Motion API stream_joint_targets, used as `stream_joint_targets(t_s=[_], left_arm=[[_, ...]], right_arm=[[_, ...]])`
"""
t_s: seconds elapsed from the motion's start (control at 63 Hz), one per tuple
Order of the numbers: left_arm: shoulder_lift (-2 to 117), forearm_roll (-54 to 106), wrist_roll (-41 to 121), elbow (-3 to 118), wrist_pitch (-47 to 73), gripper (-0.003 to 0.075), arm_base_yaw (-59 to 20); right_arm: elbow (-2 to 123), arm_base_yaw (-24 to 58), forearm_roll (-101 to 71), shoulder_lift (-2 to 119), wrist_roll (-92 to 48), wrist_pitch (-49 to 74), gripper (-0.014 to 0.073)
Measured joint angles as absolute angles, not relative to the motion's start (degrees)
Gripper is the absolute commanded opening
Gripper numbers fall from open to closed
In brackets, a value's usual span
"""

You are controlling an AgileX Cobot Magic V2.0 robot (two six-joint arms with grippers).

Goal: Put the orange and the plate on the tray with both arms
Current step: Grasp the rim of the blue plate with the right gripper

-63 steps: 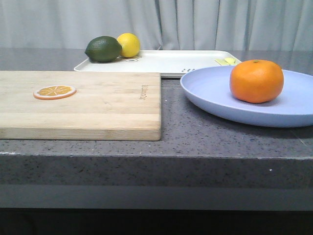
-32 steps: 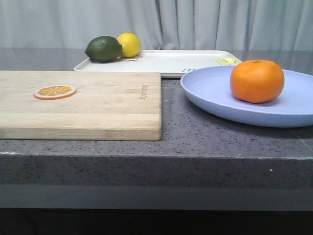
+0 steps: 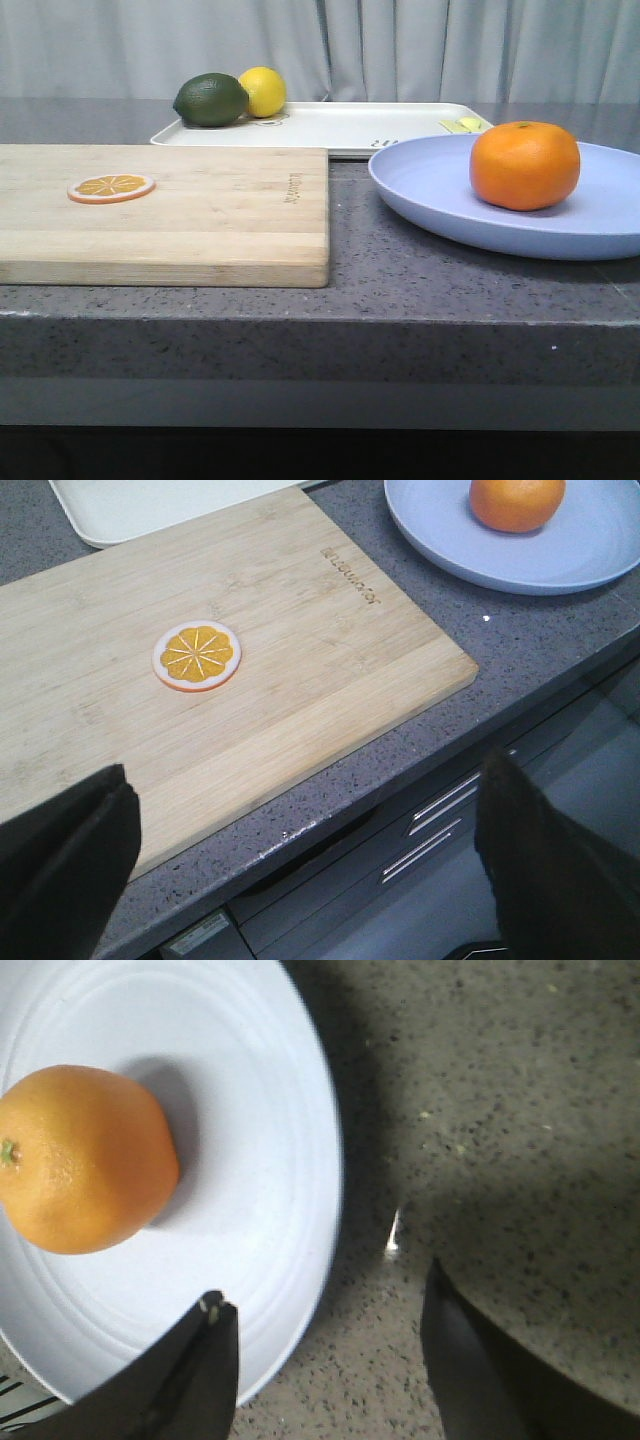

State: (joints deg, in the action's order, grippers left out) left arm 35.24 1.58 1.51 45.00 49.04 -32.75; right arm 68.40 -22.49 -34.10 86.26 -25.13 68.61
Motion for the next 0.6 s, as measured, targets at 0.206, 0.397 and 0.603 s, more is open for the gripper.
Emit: stream_joint_targets(t_s=[0.206, 0.397, 0.603], left_arm=[[35.2, 1.6, 1.5, 45.0, 49.0, 0.0659, -32.8], [35.2, 1.6, 1.5, 45.0, 49.0, 0.0659, -32.8], [35.2, 1.6, 1.5, 45.0, 49.0, 0.0659, -32.8]], right_arm=[[68.4, -20.8, -35.6, 90.2, -26.8, 67.7, 0.0424], [68.4, -18.4, -35.8, 92.9, -27.3, 66.5, 0.0410], [68.5, -16.4, -36.0, 94.3, -27.4, 64.9, 0.0295]])
